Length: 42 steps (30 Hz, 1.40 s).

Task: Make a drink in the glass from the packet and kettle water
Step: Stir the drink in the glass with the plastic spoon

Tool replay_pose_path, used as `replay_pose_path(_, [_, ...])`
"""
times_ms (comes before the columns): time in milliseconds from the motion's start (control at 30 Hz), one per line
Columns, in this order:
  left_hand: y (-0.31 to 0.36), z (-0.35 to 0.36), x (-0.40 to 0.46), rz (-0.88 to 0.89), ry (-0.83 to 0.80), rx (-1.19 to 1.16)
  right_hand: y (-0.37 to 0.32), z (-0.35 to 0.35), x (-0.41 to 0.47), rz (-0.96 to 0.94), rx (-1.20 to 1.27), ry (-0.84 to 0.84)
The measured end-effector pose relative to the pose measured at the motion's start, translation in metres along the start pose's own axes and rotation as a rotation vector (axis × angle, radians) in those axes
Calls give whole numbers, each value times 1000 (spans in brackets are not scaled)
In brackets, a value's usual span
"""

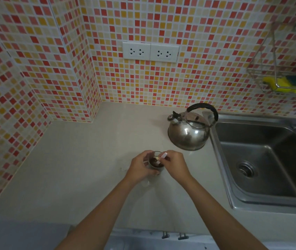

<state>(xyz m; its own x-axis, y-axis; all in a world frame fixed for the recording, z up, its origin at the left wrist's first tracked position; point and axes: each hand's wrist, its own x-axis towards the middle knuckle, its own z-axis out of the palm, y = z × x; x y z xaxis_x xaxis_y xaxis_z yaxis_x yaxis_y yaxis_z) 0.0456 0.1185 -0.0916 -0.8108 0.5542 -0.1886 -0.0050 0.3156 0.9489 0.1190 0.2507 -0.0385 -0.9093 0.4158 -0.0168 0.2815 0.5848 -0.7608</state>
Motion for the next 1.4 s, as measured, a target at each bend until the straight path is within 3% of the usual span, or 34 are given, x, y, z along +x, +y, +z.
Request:
replay_pose_path(233, [2, -2, 0, 9, -14, 22, 0, 1, 11, 90, -84, 47])
replay_pose_path(633, [1, -4, 1, 31, -31, 47, -6, 5, 7, 83, -28, 10])
replay_pose_path(700, [1, -4, 1, 33, -33, 52, -9, 5, 9, 66, -105, 21])
replay_pose_path(867, [2, -4, 1, 14, -41, 59, -5, 2, 13, 166, -85, 58])
replay_pose_path(967, [5, -4, 0, 11, -49, 54, -10, 6, 10, 115, 15, 28])
replay_pose_path(1400, [10, -5, -1, -8, -50, 94, -10, 4, 12, 120, -139, 73])
